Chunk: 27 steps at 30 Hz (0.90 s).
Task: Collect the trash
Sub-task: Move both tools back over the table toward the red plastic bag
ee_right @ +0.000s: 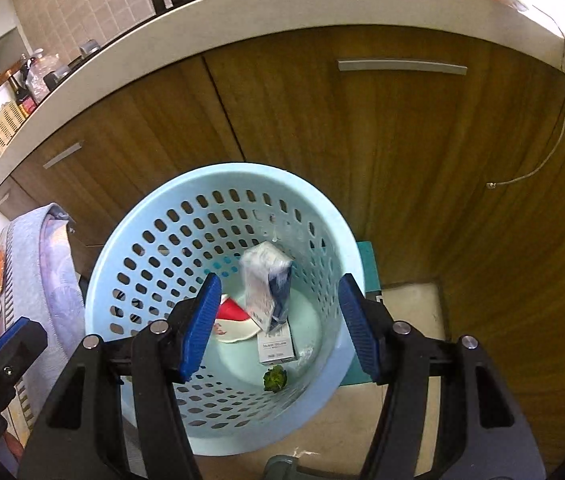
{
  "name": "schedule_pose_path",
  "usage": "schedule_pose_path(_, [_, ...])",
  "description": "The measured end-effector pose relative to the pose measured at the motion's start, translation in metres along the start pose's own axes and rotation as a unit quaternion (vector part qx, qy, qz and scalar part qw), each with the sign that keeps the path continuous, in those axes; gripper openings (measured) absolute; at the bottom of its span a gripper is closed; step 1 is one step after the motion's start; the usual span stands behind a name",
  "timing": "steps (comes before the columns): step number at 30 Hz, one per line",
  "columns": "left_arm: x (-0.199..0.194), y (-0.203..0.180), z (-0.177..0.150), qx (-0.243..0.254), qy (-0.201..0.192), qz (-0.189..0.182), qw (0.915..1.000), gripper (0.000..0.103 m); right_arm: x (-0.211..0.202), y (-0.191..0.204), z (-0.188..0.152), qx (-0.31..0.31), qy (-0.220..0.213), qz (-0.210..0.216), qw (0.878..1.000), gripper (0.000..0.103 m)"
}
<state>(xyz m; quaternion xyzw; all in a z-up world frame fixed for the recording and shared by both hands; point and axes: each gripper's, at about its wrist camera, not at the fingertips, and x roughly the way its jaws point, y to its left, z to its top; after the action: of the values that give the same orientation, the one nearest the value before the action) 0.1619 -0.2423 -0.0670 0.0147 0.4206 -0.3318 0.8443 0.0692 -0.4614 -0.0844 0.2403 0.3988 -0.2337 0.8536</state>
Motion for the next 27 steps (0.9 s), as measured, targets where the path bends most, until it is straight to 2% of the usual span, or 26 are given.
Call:
schedule_pose_path(10, [-0.035, 0.014, -0.006, -0.014, -0.031, 0.006, 0.9994, 0.075, -0.023, 0.027, -0.003, -0.027, -0.018, 0.021, 0.999, 0.057])
schedule_pose_path(15, [-0.066, 0.03, -0.014, -0.03, -0.059, 0.017, 0.9977, 0.075, -0.038, 0.053, -0.009, -0.058, -0.032, 0.041, 0.997, 0.057])
schedule_pose_path(22, [-0.124, 0.066, -0.025, -0.065, -0.108, 0.047, 0.9909, 0.075, -0.059, 0.104, -0.027, -0.12, -0.045, 0.078, 0.989, 0.057])
schedule_pose_path(27, [-0.168, 0.1, -0.037, -0.082, -0.135, 0.094, 0.9829, 0.075, -0.073, 0.145, -0.044, -0.172, -0.05, 0.103, 0.978, 0.057])
